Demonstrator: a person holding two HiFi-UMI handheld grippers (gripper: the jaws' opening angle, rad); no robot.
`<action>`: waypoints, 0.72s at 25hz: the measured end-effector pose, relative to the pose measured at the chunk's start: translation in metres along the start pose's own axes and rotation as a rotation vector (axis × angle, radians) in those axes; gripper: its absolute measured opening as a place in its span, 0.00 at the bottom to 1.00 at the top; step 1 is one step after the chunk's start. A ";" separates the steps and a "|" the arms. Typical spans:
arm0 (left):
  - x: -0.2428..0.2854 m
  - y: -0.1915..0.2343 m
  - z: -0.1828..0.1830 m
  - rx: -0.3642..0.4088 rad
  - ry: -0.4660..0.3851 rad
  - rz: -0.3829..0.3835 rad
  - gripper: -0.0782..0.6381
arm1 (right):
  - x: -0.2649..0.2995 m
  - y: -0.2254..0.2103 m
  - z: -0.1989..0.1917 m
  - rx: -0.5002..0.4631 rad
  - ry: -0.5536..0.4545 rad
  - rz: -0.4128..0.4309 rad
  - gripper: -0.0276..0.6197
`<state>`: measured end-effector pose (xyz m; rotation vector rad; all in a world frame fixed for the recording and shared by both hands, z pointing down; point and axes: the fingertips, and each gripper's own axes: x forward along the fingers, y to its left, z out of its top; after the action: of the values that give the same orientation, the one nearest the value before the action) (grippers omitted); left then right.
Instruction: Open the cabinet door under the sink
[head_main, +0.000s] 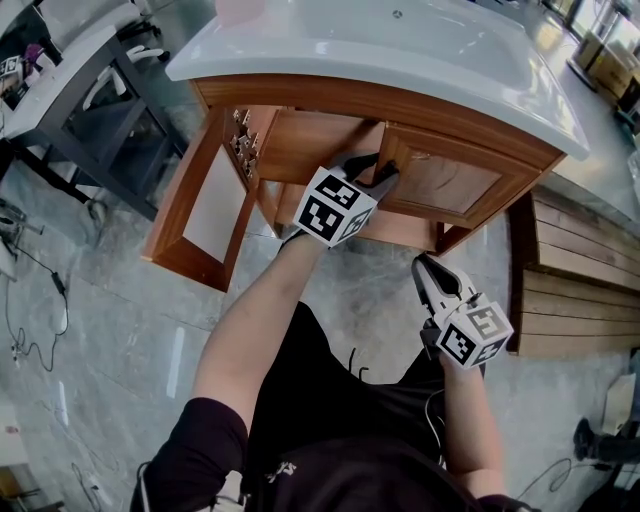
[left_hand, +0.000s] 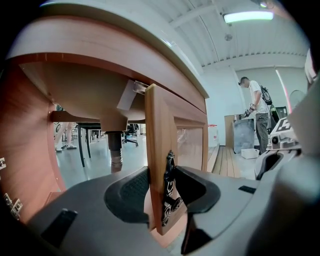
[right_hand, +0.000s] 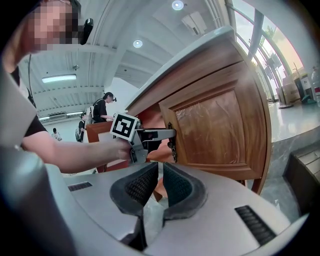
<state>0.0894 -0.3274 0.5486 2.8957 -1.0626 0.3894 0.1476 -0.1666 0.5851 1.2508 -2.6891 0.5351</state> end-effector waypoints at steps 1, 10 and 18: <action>-0.001 -0.001 0.001 -0.004 -0.008 -0.003 0.35 | 0.000 0.000 0.000 -0.003 -0.001 0.003 0.11; -0.021 -0.019 0.002 0.003 -0.026 -0.079 0.32 | 0.006 0.010 0.000 -0.005 0.007 0.016 0.11; -0.038 -0.037 -0.002 0.005 -0.025 -0.085 0.31 | -0.006 0.003 0.028 -0.032 -0.059 -0.028 0.11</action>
<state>0.0846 -0.2750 0.5431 2.9454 -0.9393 0.3538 0.1498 -0.1709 0.5568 1.3141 -2.7126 0.4565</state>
